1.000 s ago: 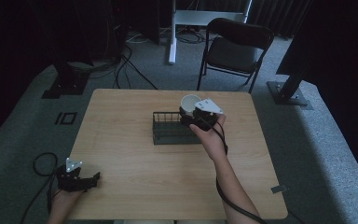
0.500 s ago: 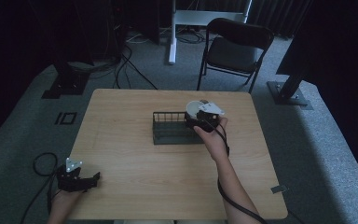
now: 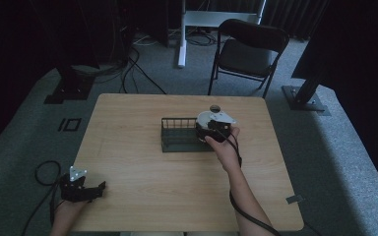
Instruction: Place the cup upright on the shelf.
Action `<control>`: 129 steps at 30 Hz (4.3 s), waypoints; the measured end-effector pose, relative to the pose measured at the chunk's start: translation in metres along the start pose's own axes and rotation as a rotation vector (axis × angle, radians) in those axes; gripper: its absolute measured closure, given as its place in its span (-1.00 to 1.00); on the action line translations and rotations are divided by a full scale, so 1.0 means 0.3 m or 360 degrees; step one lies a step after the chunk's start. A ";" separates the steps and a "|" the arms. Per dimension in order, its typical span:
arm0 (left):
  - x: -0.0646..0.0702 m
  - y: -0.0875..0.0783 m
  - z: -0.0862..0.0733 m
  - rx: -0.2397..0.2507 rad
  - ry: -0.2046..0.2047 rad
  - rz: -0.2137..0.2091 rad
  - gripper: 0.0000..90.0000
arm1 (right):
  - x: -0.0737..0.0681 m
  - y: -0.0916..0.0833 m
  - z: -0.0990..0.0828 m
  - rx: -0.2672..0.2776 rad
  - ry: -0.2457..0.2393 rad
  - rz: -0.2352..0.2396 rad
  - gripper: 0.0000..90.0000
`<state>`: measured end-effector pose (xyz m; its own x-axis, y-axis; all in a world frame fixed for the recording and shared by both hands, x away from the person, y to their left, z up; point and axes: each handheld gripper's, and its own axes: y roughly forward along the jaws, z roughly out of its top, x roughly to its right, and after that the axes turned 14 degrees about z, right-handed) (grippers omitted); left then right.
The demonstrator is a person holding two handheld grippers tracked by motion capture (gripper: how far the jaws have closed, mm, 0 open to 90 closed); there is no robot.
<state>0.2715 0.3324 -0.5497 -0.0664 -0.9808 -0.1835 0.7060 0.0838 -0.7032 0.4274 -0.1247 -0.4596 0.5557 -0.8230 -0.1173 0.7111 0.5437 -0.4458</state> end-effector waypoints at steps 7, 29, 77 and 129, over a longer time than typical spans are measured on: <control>0.000 0.000 0.000 0.0000 0.0000 0.0000 -0.98 | 0.004 0.006 -0.014 0.0004 0.0014 -0.0008 -0.56; 0.000 0.000 0.000 0.0000 -0.0001 0.0000 -0.98 | 0.015 0.008 -0.028 -0.0032 0.0011 0.0098 -0.74; 0.000 0.000 0.000 0.0000 0.0000 0.0000 -0.98 | 0.063 -0.189 -0.209 0.0009 0.0060 0.0063 -0.74; 0.000 0.000 0.000 0.0000 0.0003 0.0000 -0.98 | 0.240 -0.337 -0.427 -0.0203 0.0204 -0.0144 -0.72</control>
<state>0.2714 0.3326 -0.5497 -0.0679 -0.9804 -0.1848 0.7060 0.0836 -0.7032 0.3404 -0.2599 -0.5367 0.4268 -0.8863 -0.1799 0.6910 0.4479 -0.5674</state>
